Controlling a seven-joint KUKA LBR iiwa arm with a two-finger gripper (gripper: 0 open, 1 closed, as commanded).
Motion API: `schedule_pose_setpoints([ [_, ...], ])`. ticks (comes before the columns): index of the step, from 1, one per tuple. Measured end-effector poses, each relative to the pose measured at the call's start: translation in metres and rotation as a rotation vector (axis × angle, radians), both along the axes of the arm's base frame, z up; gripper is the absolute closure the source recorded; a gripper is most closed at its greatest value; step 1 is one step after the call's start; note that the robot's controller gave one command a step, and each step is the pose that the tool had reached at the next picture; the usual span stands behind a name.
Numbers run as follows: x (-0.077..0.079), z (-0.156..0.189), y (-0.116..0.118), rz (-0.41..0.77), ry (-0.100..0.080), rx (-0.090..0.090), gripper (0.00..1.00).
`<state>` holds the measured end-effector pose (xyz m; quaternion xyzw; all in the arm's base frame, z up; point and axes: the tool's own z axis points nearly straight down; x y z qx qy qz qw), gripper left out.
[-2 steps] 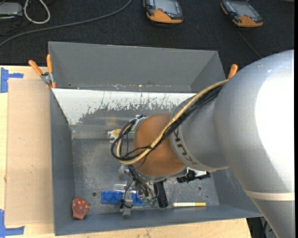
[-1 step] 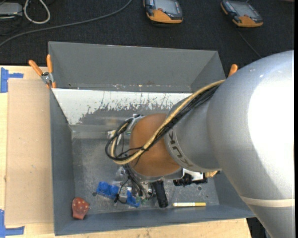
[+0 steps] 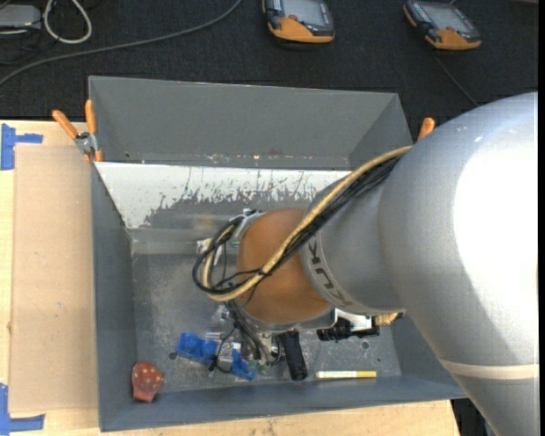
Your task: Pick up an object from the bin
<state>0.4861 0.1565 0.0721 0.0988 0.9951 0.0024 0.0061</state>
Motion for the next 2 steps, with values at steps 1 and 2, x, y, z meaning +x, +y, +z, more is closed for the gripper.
schedule_pose_setpoints([
  [1,0.0002,0.0095,-0.0003,-0.002,0.0,0.001,1.0],
  [2,0.0004,0.0123,-0.0003,-0.003,0.001,0.001,1.0],
])
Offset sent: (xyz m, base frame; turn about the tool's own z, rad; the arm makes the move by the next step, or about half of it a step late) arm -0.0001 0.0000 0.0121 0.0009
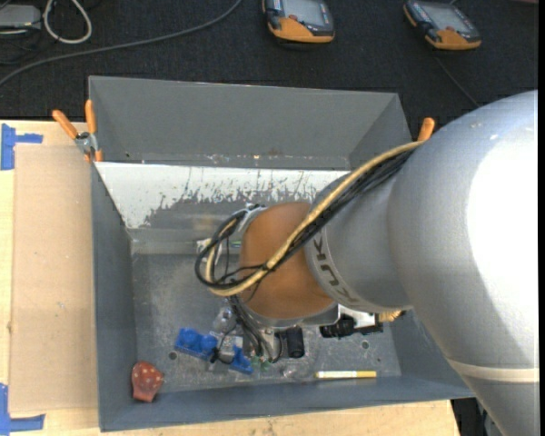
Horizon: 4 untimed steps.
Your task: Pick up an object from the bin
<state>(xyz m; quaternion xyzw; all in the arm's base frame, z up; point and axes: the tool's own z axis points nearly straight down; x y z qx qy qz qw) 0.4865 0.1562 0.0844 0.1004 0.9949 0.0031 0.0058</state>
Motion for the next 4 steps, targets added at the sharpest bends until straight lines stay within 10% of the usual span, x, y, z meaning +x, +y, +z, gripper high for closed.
schedule_pose_setpoints([
  [4,-0.001,0.05,-0.001,-0.002,0.003,0.001,1.0],
])
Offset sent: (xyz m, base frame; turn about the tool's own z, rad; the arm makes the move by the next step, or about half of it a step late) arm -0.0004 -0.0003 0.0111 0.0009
